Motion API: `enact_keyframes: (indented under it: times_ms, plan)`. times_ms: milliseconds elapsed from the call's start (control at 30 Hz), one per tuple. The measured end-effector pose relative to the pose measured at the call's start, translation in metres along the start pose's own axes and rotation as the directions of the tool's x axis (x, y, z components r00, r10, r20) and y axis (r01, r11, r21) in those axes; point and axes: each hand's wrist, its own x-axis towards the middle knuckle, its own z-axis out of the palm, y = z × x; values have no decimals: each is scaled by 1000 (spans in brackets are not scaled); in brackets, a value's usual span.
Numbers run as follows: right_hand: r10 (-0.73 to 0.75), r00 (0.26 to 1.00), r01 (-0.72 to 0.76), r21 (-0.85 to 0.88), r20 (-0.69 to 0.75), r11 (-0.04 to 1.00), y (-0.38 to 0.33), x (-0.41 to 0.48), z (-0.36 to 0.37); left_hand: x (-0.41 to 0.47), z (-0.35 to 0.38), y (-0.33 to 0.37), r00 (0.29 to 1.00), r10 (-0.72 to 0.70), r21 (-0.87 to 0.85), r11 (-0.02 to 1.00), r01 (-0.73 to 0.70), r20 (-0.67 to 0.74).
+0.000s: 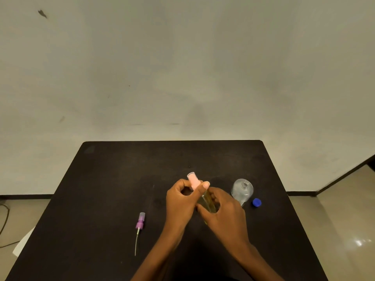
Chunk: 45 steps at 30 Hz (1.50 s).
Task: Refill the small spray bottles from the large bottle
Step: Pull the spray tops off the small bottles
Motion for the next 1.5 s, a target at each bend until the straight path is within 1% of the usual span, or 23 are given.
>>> enact_keyframes:
  times_ms: [100, 167, 233, 300, 367, 400, 433, 567, 633, 867, 1000, 1067, 1167, 1300, 1367, 1500]
  plan:
    - [-57, 997, 56, -23, -46, 998, -3, -2, 4, 3, 3, -2, 996, -59, -19, 998, 58, -63]
    - [-54, 997, 53, -19, -59, 998, -5, -3, 5, 1, 3, -1, 996, -69, -5, 998, 68, -57]
    - [-35, 998, 36, 18, -46, 999, -5, -2, 3, -1, -1, 0, 998, -45, -59, 997, 47, 37]
    - [3, 1000, -3, 55, -1, 998, -5, 0, -1, -2, -4, -2, 988, -24, -163, 985, 49, 155]
    - [15, 1000, -17, 78, 22, 997, -7, 1, -5, 1, -7, -2, 974, -58, -294, 948, 123, 220]
    - [21, 999, -23, 84, 25, 996, -7, 1, -6, 3, -8, -3, 967, -77, -329, 931, 156, 241]
    - [26, 999, -28, 89, 28, 996, -8, 1, -7, 3, -10, -3, 964, -68, -333, 930, 154, 256]
    - [38, 998, -43, 107, 45, 993, -10, 0, -7, -4, -13, 3, 973, 68, -242, 970, -13, 221]
    - [45, 998, -49, 109, 46, 993, -10, -1, -6, -5, -13, 4, 976, 106, -214, 975, -64, 192]
    - [50, 998, -53, 78, 40, 996, -9, -6, -1, 1, -11, -2, 992, 117, -87, 990, -113, 39]
    - [12, 998, -16, 67, 58, 998, -10, -9, 3, 2, -9, -1, 990, 140, -28, 990, -140, 26]
    - [25, 998, -30, 78, 56, 996, -11, -8, 2, 0, -10, 1, 988, 135, -71, 989, -130, 75]
    - [54, 998, -57, 121, 28, 991, -9, -5, 1, -3, -14, 2, 979, 98, -172, 983, -68, 176]
    - [76, 997, -76, 162, 7, 984, -8, -5, 0, -7, -19, 1, 975, 75, -285, 958, -12, 210]
    - [75, 997, -75, 161, 8, 984, -8, -5, -1, -6, -20, 0, 977, 95, -253, 966, -45, 189]
    - [70, 997, -74, 136, 29, 988, -7, -8, 1, -2, -18, -2, 991, 87, -202, 977, -65, 101]
